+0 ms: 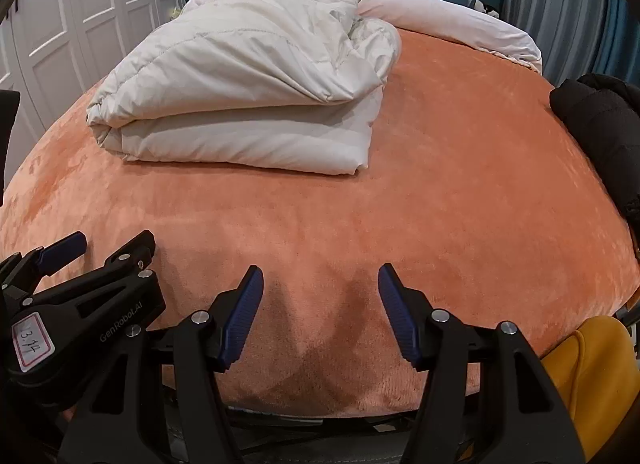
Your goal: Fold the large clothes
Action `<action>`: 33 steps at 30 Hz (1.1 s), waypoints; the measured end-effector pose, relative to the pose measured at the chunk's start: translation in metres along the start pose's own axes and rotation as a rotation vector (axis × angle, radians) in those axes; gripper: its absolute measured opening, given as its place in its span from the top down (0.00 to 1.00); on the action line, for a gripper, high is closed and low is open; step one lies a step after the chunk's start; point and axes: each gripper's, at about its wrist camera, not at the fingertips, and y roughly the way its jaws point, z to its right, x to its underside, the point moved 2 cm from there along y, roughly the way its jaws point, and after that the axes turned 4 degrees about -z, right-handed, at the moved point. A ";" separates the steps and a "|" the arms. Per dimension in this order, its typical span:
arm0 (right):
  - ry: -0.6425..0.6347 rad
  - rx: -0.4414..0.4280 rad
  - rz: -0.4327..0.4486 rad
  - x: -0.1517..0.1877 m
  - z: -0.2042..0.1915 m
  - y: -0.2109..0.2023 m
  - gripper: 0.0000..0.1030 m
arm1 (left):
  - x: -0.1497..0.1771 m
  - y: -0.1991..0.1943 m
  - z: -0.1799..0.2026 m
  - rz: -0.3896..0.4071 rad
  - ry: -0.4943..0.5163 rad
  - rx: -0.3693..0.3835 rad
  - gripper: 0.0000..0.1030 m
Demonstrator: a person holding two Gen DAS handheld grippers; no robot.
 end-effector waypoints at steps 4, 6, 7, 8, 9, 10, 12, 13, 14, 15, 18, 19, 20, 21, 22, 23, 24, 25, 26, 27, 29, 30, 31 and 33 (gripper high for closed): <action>0.004 0.002 0.014 -0.002 0.002 0.000 0.44 | -0.002 -0.002 0.001 0.018 0.004 -0.002 0.32; 0.009 0.001 0.010 -0.002 0.003 0.003 0.44 | -0.003 0.000 0.003 0.023 0.014 -0.005 0.32; 0.010 0.002 0.010 -0.001 0.003 0.004 0.44 | -0.003 0.002 0.004 0.023 0.017 -0.005 0.32; 0.009 0.005 0.010 -0.001 0.004 0.006 0.44 | -0.003 0.004 0.005 0.024 0.020 -0.006 0.32; 0.006 0.005 0.006 0.001 0.004 0.010 0.43 | -0.002 0.007 0.006 0.024 0.025 -0.013 0.32; 0.008 0.001 0.002 0.002 0.005 0.014 0.43 | -0.001 0.009 0.007 0.027 0.029 -0.019 0.31; 0.027 -0.008 0.000 0.004 0.009 0.019 0.40 | 0.000 0.010 0.008 0.053 0.038 -0.028 0.31; 0.030 -0.009 0.005 0.004 0.010 0.019 0.39 | 0.001 0.011 0.008 0.058 0.036 -0.026 0.31; 0.029 -0.009 0.009 0.005 0.010 0.020 0.38 | 0.001 0.012 0.008 0.059 0.034 -0.024 0.30; 0.025 -0.007 0.011 0.005 0.010 0.021 0.38 | 0.002 0.013 0.008 0.063 0.033 -0.024 0.30; 0.021 -0.003 0.023 0.007 0.009 0.022 0.38 | 0.003 0.014 0.007 0.074 0.034 -0.024 0.29; 0.021 -0.003 0.026 0.007 0.010 0.022 0.38 | 0.003 0.014 0.007 0.077 0.034 -0.025 0.28; 0.021 -0.004 0.026 0.007 0.010 0.022 0.38 | 0.003 0.014 0.006 0.078 0.033 -0.024 0.28; 0.021 -0.004 0.026 0.007 0.010 0.022 0.38 | 0.003 0.014 0.006 0.076 0.033 -0.023 0.28; 0.023 -0.005 0.024 0.006 0.011 0.022 0.38 | 0.003 0.014 0.006 0.076 0.032 -0.022 0.28; 0.025 -0.006 0.021 0.006 0.011 0.022 0.38 | 0.002 0.013 0.006 0.076 0.028 -0.018 0.28; 0.027 -0.008 0.019 0.004 0.011 0.021 0.38 | 0.002 0.011 0.006 0.077 0.025 -0.014 0.30; 0.031 -0.011 0.019 0.003 0.012 0.019 0.38 | 0.001 0.010 0.005 0.077 0.022 -0.009 0.30; 0.034 -0.012 0.019 0.002 0.013 0.018 0.38 | -0.001 0.009 0.005 0.077 0.019 -0.006 0.30; 0.038 -0.014 0.023 0.001 0.013 0.016 0.38 | -0.002 0.007 0.005 0.077 0.017 -0.005 0.30; 0.043 -0.018 0.034 -0.002 0.015 0.013 0.38 | -0.005 0.003 0.005 0.087 0.016 -0.008 0.30; 0.046 -0.019 0.041 -0.003 0.016 0.011 0.38 | -0.007 0.000 0.005 0.095 0.018 -0.012 0.30; 0.050 -0.021 0.045 -0.004 0.017 0.009 0.38 | -0.009 -0.002 0.006 0.100 0.020 -0.014 0.30; 0.059 -0.024 0.051 -0.007 0.019 0.008 0.38 | -0.012 -0.004 0.007 0.102 0.020 -0.013 0.30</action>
